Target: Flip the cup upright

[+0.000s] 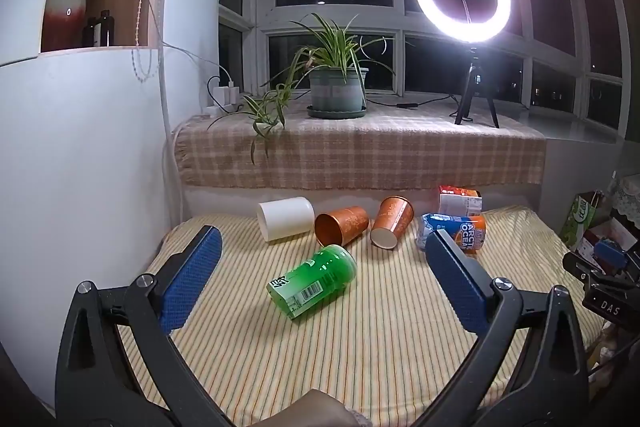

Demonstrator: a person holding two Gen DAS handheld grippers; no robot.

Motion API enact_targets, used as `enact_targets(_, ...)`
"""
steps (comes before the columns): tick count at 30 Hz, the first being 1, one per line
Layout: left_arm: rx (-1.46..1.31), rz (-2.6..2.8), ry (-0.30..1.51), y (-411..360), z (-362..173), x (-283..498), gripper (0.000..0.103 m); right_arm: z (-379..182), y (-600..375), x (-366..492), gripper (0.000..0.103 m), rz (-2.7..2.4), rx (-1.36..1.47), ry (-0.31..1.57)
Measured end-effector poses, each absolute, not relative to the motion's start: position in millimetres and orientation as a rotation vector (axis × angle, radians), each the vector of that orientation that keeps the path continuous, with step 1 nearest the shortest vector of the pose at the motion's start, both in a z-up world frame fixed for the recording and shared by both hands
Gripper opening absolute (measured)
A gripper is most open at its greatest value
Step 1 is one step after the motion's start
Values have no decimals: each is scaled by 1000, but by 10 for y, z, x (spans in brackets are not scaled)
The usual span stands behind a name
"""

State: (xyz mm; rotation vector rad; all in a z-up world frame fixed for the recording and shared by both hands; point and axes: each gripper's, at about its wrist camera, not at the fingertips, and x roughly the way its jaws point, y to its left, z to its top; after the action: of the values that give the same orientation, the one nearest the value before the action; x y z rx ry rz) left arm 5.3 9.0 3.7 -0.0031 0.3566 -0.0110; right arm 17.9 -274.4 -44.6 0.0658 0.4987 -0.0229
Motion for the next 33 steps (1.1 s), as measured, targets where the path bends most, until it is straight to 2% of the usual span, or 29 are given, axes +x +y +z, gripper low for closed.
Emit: enact_targets(33,-15,17,344,183,15,7,103,-466,-2637,158,79,-13,56,497)
